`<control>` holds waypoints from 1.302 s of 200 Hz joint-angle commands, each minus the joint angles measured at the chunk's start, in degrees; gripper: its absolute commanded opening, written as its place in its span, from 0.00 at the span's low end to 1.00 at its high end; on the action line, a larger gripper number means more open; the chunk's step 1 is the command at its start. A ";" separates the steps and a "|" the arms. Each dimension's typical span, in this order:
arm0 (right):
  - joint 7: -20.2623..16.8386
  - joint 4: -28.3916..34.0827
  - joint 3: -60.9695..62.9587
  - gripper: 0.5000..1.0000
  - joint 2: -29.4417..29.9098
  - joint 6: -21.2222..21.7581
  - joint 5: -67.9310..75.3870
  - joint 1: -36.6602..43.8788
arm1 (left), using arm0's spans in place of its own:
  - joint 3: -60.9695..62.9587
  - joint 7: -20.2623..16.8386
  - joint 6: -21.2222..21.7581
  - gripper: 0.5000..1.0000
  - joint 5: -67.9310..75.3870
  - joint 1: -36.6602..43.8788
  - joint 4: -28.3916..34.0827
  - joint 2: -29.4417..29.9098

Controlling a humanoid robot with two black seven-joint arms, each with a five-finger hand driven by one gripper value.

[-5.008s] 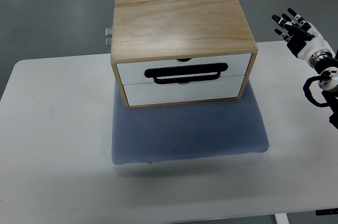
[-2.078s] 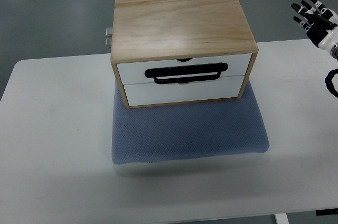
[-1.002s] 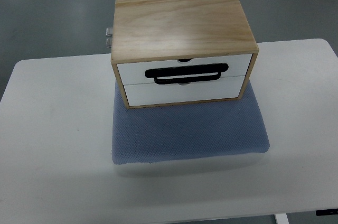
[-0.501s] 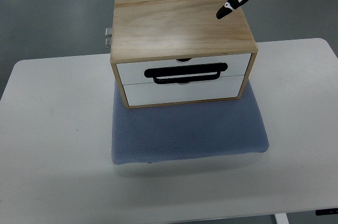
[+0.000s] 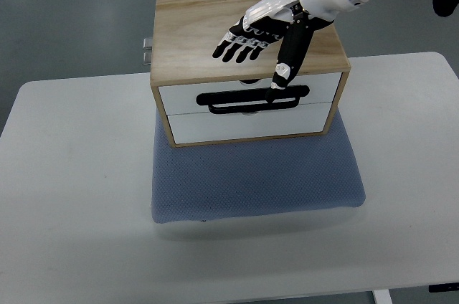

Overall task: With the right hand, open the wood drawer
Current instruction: 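Lower the right hand and hook its fingers around the upper black handle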

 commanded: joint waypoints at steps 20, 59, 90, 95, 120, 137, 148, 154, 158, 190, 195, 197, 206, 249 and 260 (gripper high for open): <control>-0.43 0.08 -3.51 0.89 3.62 -2.95 -0.03 0.06 | 0.00 -0.05 -0.01 1.00 0.00 0.01 0.00 0.00; -0.43 0.17 -7.81 0.88 7.23 -6.55 0.15 -0.12 | 0.00 -0.05 -0.01 1.00 0.00 0.01 0.00 0.00; -0.60 0.26 -8.08 0.88 8.63 -9.28 0.23 -0.64 | 0.00 -0.05 -0.01 1.00 0.00 0.01 0.00 0.00; -0.60 0.26 -8.08 0.88 8.72 -9.45 0.23 -0.64 | 0.00 -0.05 -0.01 1.00 0.00 0.01 0.00 0.00; -1.92 0.35 -8.08 0.88 9.16 -9.72 0.41 -0.82 | 0.00 -0.05 -0.01 1.00 0.00 0.01 0.00 0.00; -2.01 0.35 -8.16 0.88 9.34 -9.72 0.50 -0.91 | 0.00 0.04 -0.01 1.00 0.00 0.01 0.00 0.00; -2.10 0.35 -8.17 0.88 9.34 -9.80 0.50 -1.26 | 0.00 0.04 0.07 1.00 0.00 0.01 0.00 0.00; -2.10 0.35 -8.17 0.88 9.34 -9.89 0.50 -1.43 | 0.00 -0.05 -0.01 1.00 0.00 0.01 0.00 0.00; -2.10 0.35 -8.17 0.88 9.34 -9.89 0.50 -1.52 | 0.00 0.04 -0.01 1.00 0.00 0.01 0.00 0.00; -2.10 0.35 -8.87 0.88 9.60 -11.56 0.76 -2.14 | 0.00 0.04 0.07 1.00 0.00 0.01 0.00 0.00; -2.18 0.35 -8.96 0.88 9.69 -11.65 0.94 -2.22 | 0.00 -0.05 -0.01 1.00 0.00 0.01 0.00 0.00; -2.18 0.35 -8.96 0.88 9.78 -11.65 1.02 -2.22 | 0.00 0.04 -0.01 1.00 0.00 0.01 0.00 0.00; -2.18 0.35 -9.04 0.88 9.78 -11.74 1.11 -2.31 | 0.00 0.04 -0.01 1.00 0.00 0.01 0.00 0.00; -2.18 0.35 -9.75 0.88 9.78 -12.35 1.11 -2.66 | 0.00 -0.05 0.07 1.00 0.00 0.01 0.00 0.00; -2.18 0.35 -9.84 0.88 9.78 -12.44 1.20 -2.93 | 0.00 -0.05 -0.01 1.00 0.00 0.01 0.00 0.00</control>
